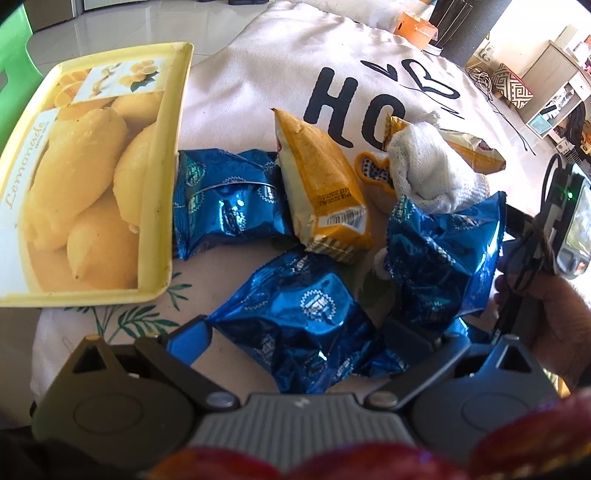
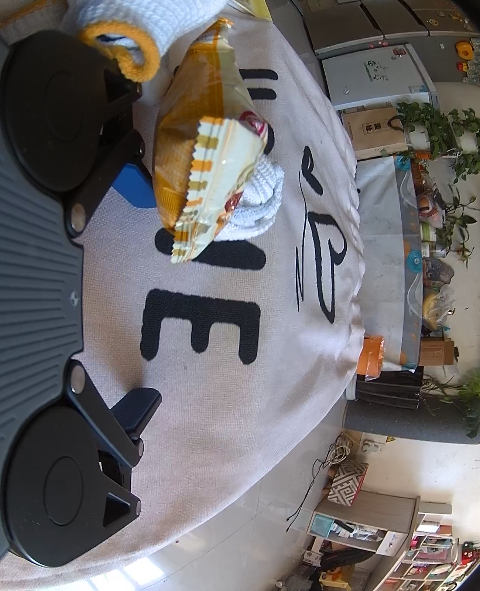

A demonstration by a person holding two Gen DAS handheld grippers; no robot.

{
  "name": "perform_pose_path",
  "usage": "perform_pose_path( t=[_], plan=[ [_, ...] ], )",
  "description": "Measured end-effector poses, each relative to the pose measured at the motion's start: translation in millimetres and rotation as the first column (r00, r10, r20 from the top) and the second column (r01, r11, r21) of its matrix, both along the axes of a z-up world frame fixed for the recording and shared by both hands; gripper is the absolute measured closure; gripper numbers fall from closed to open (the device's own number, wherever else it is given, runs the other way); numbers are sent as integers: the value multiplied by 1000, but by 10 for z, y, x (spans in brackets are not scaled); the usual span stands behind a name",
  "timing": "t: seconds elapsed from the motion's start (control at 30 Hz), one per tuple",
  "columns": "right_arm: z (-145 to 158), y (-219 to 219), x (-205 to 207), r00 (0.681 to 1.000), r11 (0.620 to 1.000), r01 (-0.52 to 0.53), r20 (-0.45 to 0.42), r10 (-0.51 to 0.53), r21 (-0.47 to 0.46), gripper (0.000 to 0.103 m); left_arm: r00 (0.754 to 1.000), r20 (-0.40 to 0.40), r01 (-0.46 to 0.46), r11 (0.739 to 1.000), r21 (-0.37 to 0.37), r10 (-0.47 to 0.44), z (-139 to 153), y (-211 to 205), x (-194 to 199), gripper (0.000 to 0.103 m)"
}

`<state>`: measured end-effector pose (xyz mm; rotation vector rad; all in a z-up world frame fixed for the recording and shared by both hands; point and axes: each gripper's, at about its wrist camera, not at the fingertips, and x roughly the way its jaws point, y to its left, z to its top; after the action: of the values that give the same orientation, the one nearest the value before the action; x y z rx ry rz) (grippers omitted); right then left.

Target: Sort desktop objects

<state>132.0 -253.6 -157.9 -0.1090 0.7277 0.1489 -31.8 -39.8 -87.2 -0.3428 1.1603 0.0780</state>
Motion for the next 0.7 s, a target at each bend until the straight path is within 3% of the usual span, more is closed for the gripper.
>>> perform_pose_path(
  t=[0.1, 0.2, 0.4, 0.53, 0.7],
  plan=[
    [94, 7, 13, 990, 978, 141, 22, -139, -152, 0, 1000, 6, -2, 1000, 17, 2, 41, 9, -32, 0],
    [232, -1, -62, 991, 961, 133, 55, -123, -241, 0, 1000, 9, -27, 1000, 16, 27, 91, 14, -71, 1],
    [546, -211, -291, 992, 964, 125, 27, -122, -233, 0, 998, 36, -55, 998, 20, 54, 240, -17, -165, 0],
    [790, -510, -434, 973, 961, 231, 27, -229, -152, 0, 995, 52, -83, 996, 11, 82, 349, 5, -288, 1],
    [1100, -675, -679, 956, 957, 285, -54, -288, -58, 0, 995, 52, -91, 995, 40, 89, 413, 14, -472, 0]
  ],
)
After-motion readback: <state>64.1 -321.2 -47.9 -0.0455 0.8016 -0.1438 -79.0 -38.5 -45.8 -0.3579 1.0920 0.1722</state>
